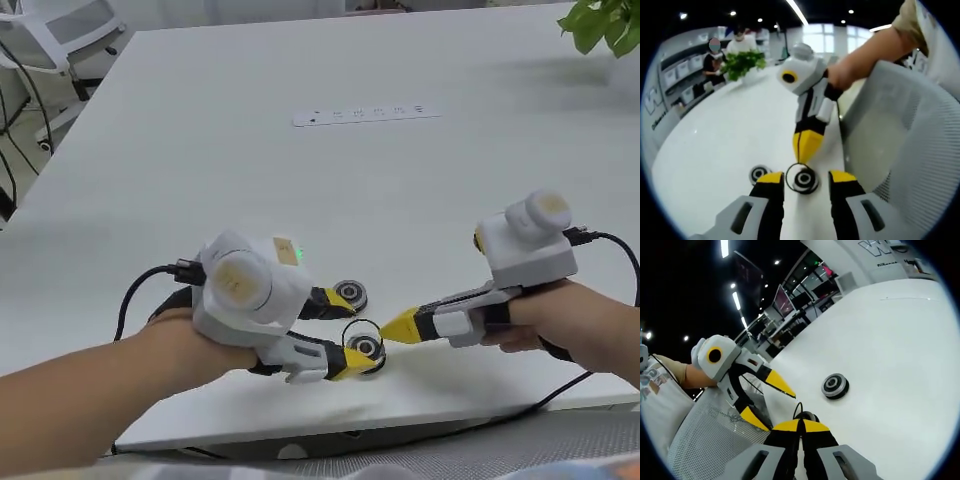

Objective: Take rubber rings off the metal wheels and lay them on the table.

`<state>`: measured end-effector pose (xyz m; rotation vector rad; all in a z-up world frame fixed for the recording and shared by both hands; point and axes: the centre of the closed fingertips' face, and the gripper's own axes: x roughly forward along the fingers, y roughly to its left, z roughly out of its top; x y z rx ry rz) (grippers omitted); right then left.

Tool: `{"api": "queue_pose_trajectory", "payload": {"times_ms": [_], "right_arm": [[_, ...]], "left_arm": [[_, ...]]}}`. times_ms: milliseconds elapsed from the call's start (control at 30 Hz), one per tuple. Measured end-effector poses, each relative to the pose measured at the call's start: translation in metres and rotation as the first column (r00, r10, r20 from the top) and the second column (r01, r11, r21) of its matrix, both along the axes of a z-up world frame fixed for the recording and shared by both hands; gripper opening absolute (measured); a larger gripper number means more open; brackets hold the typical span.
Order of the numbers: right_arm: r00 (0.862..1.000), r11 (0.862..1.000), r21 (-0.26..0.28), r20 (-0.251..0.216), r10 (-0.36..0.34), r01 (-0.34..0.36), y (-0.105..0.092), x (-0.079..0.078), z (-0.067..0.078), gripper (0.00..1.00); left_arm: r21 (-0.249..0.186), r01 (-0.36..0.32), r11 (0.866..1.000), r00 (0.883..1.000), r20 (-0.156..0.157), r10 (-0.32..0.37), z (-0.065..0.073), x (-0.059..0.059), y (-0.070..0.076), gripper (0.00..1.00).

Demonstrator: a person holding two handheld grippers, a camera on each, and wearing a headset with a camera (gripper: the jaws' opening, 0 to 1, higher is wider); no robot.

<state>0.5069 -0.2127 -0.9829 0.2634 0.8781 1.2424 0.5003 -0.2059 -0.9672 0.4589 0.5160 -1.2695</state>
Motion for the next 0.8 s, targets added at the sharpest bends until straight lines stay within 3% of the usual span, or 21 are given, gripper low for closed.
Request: {"api": "queue_pose_trajectory", "payload": {"times_ms": [100,267,500,800], "right_arm": [[1.0,1.0,0.004,0.004,0.0,0.0,0.0,0.001,0.001,0.0],[1.0,1.0,0.011,0.007,0.011,-0.011,0.003,0.0,0.005,0.0],[1.0,1.0,0.025,0.015,0.015,-0.015,0.005,0.002,0.014,0.0],[0.999,0.999,0.029,0.028,0.038,-0.039,0.017,0.004,0.023,0.0]], "left_arm": [[-0.013,-0.005,1.0,1.0,-0.002,0.005,0.005,-0.002,0.004,0.39],[-0.036,-0.039,0.999,0.998,-0.045,0.037,0.014,-0.005,0.014,0.51],[-0.064,-0.055,0.996,0.998,-0.037,0.053,0.027,-0.008,0.029,0.51],[-0.082,-0.105,0.991,0.994,-0.034,0.103,0.037,-0.003,0.051,0.55]]}}
